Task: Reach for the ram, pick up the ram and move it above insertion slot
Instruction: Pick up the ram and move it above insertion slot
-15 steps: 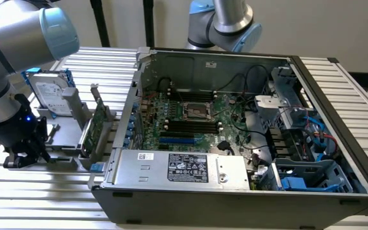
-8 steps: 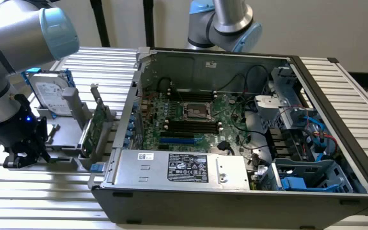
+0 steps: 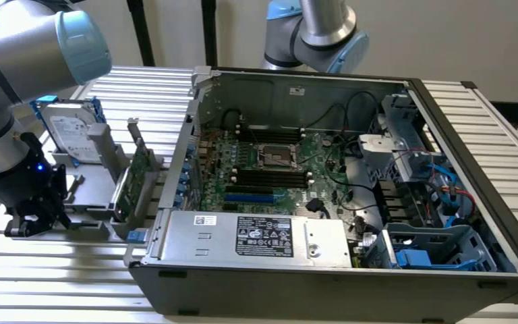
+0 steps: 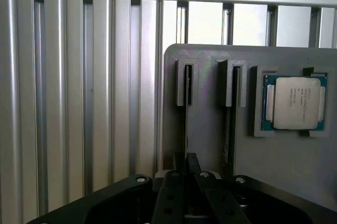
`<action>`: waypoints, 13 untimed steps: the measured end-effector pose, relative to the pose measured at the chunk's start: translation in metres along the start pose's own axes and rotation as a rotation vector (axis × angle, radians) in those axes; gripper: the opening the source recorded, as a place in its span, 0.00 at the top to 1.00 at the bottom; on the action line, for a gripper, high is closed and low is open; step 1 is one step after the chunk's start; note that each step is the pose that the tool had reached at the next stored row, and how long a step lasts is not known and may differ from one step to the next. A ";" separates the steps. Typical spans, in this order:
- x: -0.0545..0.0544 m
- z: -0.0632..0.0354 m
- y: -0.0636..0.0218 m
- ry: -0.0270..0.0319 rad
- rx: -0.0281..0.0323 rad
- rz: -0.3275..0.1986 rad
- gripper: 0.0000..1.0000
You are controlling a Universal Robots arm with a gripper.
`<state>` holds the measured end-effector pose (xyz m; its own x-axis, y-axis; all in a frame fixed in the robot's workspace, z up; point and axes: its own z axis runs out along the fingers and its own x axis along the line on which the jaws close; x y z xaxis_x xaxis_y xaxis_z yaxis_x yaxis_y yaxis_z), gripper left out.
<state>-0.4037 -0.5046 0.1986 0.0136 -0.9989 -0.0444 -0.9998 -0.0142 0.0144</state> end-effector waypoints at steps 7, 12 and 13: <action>0.000 -0.0046 0.0001 0.0000 -0.0001 0.001 0.87; -0.001 -0.0151 0.0002 0.0000 0.0001 0.001 0.87; -0.001 -0.0186 0.0002 0.0000 0.0001 0.001 0.87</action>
<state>-0.4036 -0.5046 0.2172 0.0123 -0.9989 -0.0445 -0.9998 -0.0130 0.0144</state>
